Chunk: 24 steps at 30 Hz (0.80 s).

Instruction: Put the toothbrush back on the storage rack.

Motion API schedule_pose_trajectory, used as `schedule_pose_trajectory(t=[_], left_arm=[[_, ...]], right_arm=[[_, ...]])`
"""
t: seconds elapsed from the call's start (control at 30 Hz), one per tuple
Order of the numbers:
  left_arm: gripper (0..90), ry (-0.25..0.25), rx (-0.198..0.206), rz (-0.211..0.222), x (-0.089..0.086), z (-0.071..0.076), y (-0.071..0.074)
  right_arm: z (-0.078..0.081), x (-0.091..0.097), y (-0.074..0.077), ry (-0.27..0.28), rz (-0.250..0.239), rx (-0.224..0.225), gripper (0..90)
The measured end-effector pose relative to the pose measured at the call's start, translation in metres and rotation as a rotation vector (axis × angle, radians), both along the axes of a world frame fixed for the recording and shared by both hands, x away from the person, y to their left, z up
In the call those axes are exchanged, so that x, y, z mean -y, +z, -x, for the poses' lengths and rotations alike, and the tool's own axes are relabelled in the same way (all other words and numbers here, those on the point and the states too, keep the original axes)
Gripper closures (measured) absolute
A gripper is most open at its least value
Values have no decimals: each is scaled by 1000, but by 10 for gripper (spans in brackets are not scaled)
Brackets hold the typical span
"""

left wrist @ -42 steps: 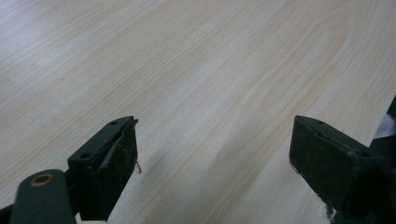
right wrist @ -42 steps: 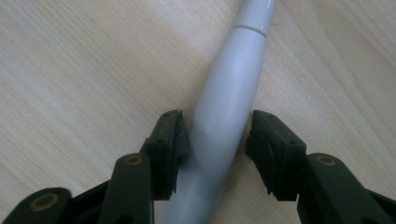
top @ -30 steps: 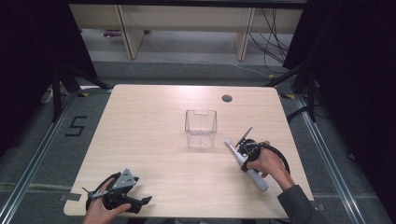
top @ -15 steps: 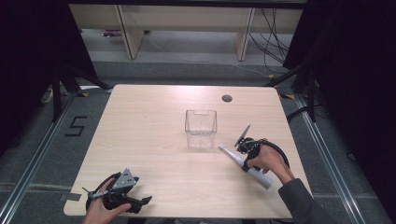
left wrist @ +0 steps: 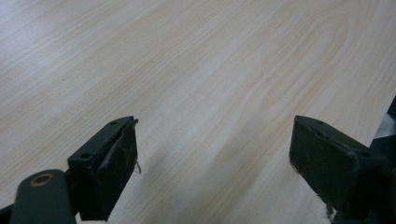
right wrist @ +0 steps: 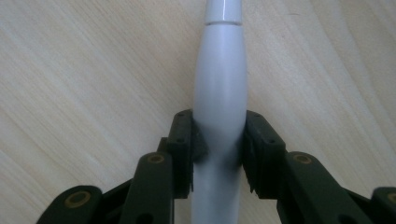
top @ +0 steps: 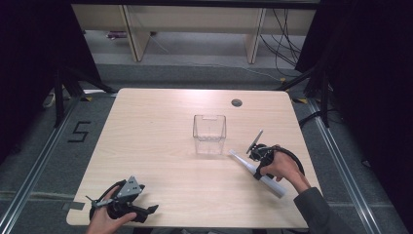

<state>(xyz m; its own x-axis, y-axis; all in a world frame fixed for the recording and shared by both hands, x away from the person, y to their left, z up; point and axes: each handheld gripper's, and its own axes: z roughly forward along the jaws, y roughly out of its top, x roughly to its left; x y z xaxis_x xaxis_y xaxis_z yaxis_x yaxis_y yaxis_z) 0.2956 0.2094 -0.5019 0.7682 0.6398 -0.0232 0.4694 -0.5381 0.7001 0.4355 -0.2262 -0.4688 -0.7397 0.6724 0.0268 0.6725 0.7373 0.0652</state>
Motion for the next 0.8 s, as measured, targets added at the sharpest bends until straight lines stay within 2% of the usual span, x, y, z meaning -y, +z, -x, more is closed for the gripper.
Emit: schedule_pose_trajectory(t=[0.03, 0.07, 0.1, 0.13, 0.17, 0.2, 0.3, 0.37, 0.4, 0.43, 0.47, 0.5, 0.53, 0.67, 0.7, 0.73, 0.8], left_arm=[[149, 1, 0, 2, 0, 0, 0], [149, 1, 1, 2, 0, 0, 0], [149, 2, 0, 2, 0, 0, 0], [149, 1, 0, 1, 0, 0, 0], [149, 0, -1, 1, 0, 0, 0], [149, 1, 0, 1, 0, 0, 0], [149, 1, -1, 1, 0, 0, 0], [149, 0, -1, 0, 0, 0, 0], [149, 10, -6, 6, 1, 1, 0], [149, 9, -5, 5, 0, 0, 0], [149, 10, -5, 5, 0, 0, 0], [149, 11, -6, 7, 0, 0, 0], [149, 15, -7, 7, 0, 1, 0], [149, 13, -5, 6, 0, 0, 0], [149, 13, -3, 11, 0, 0, 0], [149, 13, -5, 5, -1, 0, 0], [149, 12, -4, 13, -1, 0, -1]], right_arm=[[2, -1, 2, -39, 1, -6, 669], [1, 2, 4, -12, -6, 12, 670], [2, 3, 6, -34, -7, 26, 669], [2, 6, 9, -33, -23, 42, 670], [3, 10, 15, -20, -28, 83, 670], [3, 10, 15, -20, -28, 83, 670], [5, 16, 28, -17, -71, 141, 670], [7, 19, 36, -51, -98, 177, 670], [7, 22, 40, -46, -116, 196, 670], [10, 22, 45, -99, -119, 197, 670], [9, 24, 47, -100, -130, 206, 670], [9, 26, 50, -106, -154, 220, 670], [7, 30, 53, -82, -188, 276, 670], [8, 35, 63, -145, -237, 312, 670], [6, 37, 64, -129, -255, 347, 670], [6, 38, 67, -135, -276, 347, 670], [5, 39, 70, -122, -317, 391, 670]])
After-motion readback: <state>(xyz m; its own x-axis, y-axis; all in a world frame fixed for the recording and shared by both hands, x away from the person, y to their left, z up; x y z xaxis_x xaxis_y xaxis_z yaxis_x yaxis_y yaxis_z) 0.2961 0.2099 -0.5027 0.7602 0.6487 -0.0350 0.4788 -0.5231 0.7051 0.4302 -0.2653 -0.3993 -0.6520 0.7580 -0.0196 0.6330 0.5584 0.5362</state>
